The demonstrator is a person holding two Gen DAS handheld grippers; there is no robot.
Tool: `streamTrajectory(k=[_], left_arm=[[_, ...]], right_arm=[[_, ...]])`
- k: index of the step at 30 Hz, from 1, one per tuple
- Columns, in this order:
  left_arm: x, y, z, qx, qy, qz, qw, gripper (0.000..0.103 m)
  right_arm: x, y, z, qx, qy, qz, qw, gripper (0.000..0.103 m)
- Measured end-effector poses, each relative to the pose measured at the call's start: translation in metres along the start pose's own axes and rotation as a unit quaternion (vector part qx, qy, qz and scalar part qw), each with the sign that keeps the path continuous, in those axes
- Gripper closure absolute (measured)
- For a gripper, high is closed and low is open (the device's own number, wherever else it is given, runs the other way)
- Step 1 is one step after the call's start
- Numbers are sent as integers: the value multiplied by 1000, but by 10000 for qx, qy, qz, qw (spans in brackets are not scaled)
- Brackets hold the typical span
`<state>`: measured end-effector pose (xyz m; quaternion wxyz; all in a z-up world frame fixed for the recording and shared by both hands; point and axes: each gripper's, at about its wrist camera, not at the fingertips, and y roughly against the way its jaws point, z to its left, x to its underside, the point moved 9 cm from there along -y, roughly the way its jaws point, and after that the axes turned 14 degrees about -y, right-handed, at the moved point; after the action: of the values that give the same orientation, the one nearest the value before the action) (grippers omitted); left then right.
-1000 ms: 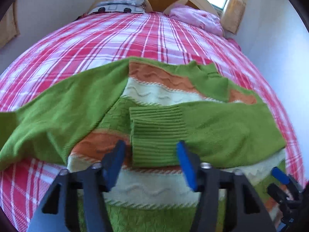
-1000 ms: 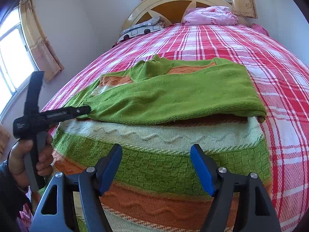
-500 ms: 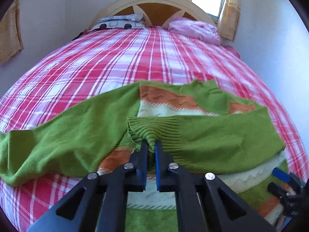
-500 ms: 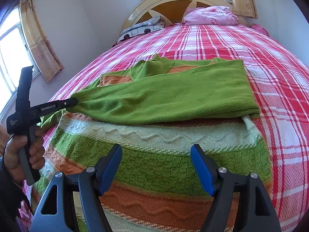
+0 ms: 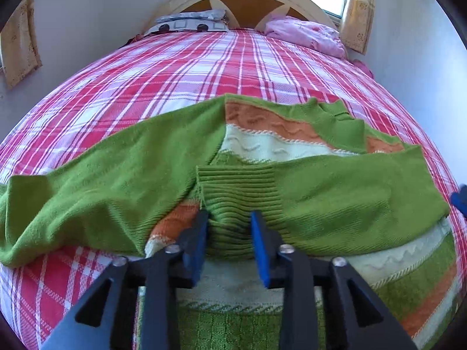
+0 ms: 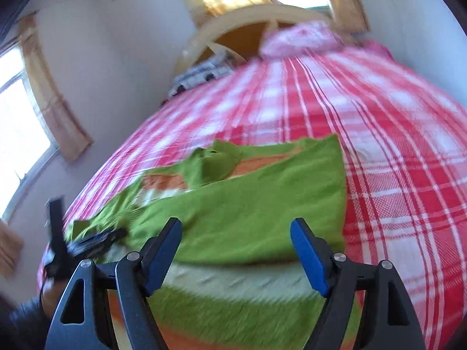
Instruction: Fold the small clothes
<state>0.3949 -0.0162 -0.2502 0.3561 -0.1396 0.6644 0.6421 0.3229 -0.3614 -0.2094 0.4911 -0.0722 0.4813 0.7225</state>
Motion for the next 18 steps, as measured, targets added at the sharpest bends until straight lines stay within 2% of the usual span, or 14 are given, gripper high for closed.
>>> streamTrajectory(k=[2,3,4,7,8,9,11,14,15,18], left_arm=[[2,-1,-2,-41,-36,74,10000,44],[1,-1,-4,-73,-115,65,9999,41],[1,-1,-6,-169,-207,68,9996,40],[1,0,-8,-233,-316,61,9992,26],[1,-1,-8,-201,-309,86,9993,16],[1,-2,-7,-198,-300,96,9993,13],[1,-4,-6,-140,-269,126,9995,13],[2,-1,-6,-111,-226,86,9996,13],[3,-1,-6,-95,-209,67,9997,13],[3,6,-3,-122,-109,-14,9999,13]], right_arm=[[-2,-21,-19,320,-147,204,9992,25],[3,-34,-31,532,-167,441,9975,25],[7,-39,-35,567,-65,568,9967,25],[4,-22,-23,873,186,345,9954,25],[1,-15,-16,903,228,194,9955,25],[-1,-10,-2,776,346,46,9964,25],[5,-14,14,708,612,87,9956,25],[23,-46,-4,1300,643,479,9883,25],[28,-54,-17,1465,571,496,9863,25],[30,-48,-18,1413,595,292,9877,25]])
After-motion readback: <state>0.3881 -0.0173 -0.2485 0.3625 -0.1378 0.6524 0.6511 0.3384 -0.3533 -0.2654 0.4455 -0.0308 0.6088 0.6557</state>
